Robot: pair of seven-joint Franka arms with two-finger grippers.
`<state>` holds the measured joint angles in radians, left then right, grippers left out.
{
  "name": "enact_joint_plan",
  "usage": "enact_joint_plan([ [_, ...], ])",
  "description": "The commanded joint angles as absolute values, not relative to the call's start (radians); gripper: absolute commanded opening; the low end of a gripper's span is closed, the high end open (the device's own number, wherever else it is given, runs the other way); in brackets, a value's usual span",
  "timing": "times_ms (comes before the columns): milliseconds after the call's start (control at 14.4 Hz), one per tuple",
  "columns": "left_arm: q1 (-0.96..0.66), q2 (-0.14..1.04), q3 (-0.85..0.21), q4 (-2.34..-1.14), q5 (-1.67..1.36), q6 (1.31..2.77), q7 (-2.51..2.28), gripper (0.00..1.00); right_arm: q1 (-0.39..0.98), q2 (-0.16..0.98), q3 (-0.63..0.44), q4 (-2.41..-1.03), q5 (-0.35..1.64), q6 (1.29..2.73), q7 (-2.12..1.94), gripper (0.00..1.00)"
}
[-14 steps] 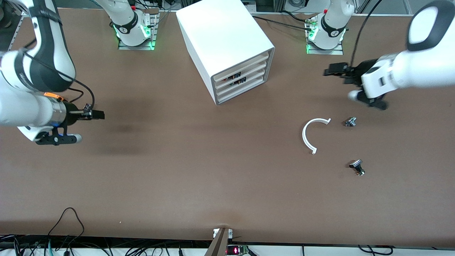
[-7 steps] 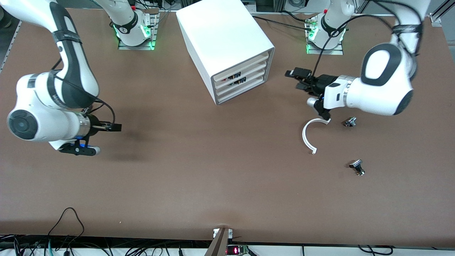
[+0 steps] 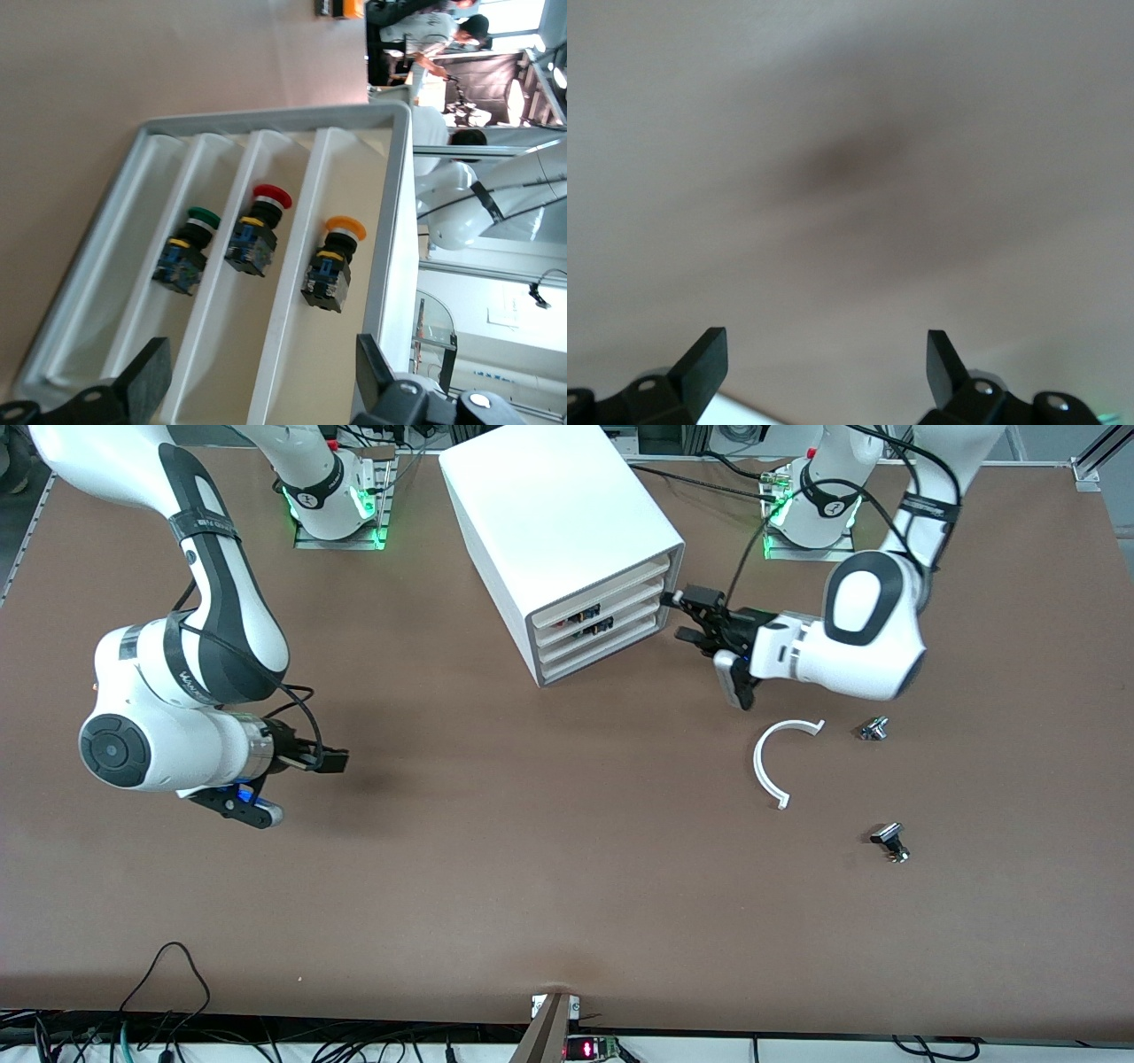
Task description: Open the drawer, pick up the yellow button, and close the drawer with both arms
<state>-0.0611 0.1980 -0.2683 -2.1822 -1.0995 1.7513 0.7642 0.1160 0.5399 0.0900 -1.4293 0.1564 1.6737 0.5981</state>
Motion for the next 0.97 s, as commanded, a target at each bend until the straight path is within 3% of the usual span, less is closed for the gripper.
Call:
enact_joint_plan([
  [0,-0.044,0.137,-0.314,-2.281,-1.157,1.804,0.851,0.87,0.133,0.552,0.089,-1.382,0.216,1.658,0.678,0.99],
  [347,-0.041,0.132,-0.393,-2.327,-1.215,1.856,0.89,0.78,0.178,0.555,0.089,-1.348,0.25,1.719,0.797,0.99],
  [624,-0.054,0.14,-0.394,-2.339,-1.229,1.87,0.917,0.68,0.205,0.568,0.089,-1.322,0.272,1.736,0.828,0.84],
  [762,-0.055,0.146,-0.423,-2.339,-1.23,1.87,0.923,0.53,0.219,0.584,0.089,-1.29,0.273,1.736,0.863,0.83],
  [832,-0.052,0.147,-0.44,-2.336,-1.23,1.873,0.925,0.4,0.225,0.592,0.089,-1.27,0.273,1.736,0.879,0.84],
  [901,-0.052,0.149,-0.44,-2.335,-1.23,1.873,0.925,0.19,0.23,0.601,0.095,-1.255,0.273,1.736,0.893,0.89],
])
